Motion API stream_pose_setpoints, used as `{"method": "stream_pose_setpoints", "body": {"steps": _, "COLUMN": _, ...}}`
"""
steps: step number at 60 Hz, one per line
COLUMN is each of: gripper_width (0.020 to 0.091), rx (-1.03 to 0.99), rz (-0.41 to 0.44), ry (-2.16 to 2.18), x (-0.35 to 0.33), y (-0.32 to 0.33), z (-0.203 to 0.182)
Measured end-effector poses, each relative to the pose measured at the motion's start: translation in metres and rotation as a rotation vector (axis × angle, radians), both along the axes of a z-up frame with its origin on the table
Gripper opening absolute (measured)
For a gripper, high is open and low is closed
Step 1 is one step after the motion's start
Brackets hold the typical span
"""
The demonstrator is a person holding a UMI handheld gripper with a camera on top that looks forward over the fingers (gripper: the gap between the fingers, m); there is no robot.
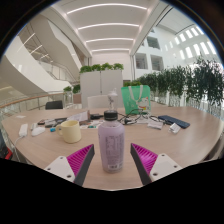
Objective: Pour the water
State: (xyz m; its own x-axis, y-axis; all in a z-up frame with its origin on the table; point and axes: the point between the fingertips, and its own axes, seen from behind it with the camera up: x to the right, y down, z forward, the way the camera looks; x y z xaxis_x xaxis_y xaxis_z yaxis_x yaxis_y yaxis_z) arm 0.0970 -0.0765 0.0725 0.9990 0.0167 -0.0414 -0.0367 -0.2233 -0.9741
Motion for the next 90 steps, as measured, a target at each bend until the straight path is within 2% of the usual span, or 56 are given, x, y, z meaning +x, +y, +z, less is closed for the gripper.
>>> {"method": "stream_pose_setpoints", "body": {"steps": 5, "gripper_width": 0.0799, "rx": 0.013, "rz": -0.019, "ry": 0.0, "x": 0.003, "y": 0.043, "z": -0.007}}
{"method": "stream_pose_setpoints", "body": {"steps": 8, "gripper_width": 0.0764, "rx": 0.027, "rz": -0.032, "ry": -0.021, "x": -0.001, "y": 0.059, "z": -0.006}}
{"method": "stream_pose_setpoints", "body": {"steps": 12, "gripper_width": 0.0572, "rx": 0.033, "rz": -0.004, "ry": -0.098, "x": -0.008, "y": 0.074, "z": -0.011}}
{"method": "stream_pose_setpoints", "body": {"steps": 26, "gripper_width": 0.0547, "rx": 0.051, "rz": 0.067, "ry": 0.018, "x": -0.024, "y": 0.082, "z": -0.019}}
{"method": "stream_pose_setpoints", "body": {"steps": 32, "gripper_width": 0.0505, "rx": -0.032, "rz": 0.059, "ry": 0.038, "x": -0.029, "y": 0.088, "z": -0.023}}
{"method": "stream_pose_setpoints", "body": {"steps": 36, "gripper_width": 0.0452, "rx": -0.13, "rz": 0.018, "ry": 0.086, "x": -0.024, "y": 0.091, "z": -0.029}}
{"method": "stream_pose_setpoints", "body": {"steps": 43, "gripper_width": 0.0417, "rx": -0.14, "rz": -0.083, "ry": 0.019, "x": 0.018, "y": 0.116, "z": 0.018}}
{"method": "stream_pose_setpoints", "body": {"steps": 50, "gripper_width": 0.0415, "rx": -0.049, "rz": -0.068, "ry": -0.238, "x": 0.031, "y": 0.159, "z": 0.117}}
{"method": "stream_pose_setpoints", "body": {"steps": 51, "gripper_width": 0.0416, "rx": -0.028, "rz": -0.072, "ry": -0.294, "x": 0.023, "y": 0.165, "z": 0.119}}
{"method": "stream_pose_setpoints", "body": {"steps": 53, "gripper_width": 0.0415, "rx": -0.003, "rz": -0.049, "ry": -0.401, "x": 0.018, "y": 0.174, "z": 0.148}}
{"method": "stream_pose_setpoints", "body": {"steps": 59, "gripper_width": 0.0415, "rx": 0.05, "rz": 0.045, "ry": -0.809, "x": -0.025, "y": 0.206, "z": 0.186}}
{"method": "stream_pose_setpoints", "body": {"steps": 60, "gripper_width": 0.0414, "rx": 0.046, "rz": 0.061, "ry": -0.882, "x": -0.029, "y": 0.22, "z": 0.173}}
{"method": "stream_pose_setpoints", "body": {"steps": 66, "gripper_width": 0.0413, "rx": 0.027, "rz": 0.157, "ry": -1.414, "x": -0.078, "y": 0.237, "z": 0.15}}
{"method": "stream_pose_setpoints", "body": {"steps": 73, "gripper_width": 0.0414, "rx": -0.094, "rz": 0.309, "ry": -1.854, "x": -0.09, "y": 0.25, "z": 0.097}}
{"method": "stream_pose_setpoints", "body": {"steps": 76, "gripper_width": 0.0411, "rx": -0.12, "rz": 0.341, "ry": -2.037, "x": -0.092, "y": 0.253, "z": 0.091}}
{"method": "stream_pose_setpoints", "body": {"steps": 79, "gripper_width": 0.0412, "rx": -0.169, "rz": 0.435, "ry": -2.163, "x": -0.094, "y": 0.257, "z": 0.087}}
{"method": "stream_pose_setpoints", "body": {"steps": 84, "gripper_width": 0.0414, "rx": -0.215, "rz": 0.495, "ry": -2.296, "x": -0.098, "y": 0.257, "z": 0.083}}
{"method": "stream_pose_setpoints", "body": {"steps": 90, "gripper_width": 0.0415, "rx": -0.263, "rz": 0.522, "ry": -2.287, "x": -0.1, "y": 0.245, "z": 0.078}}
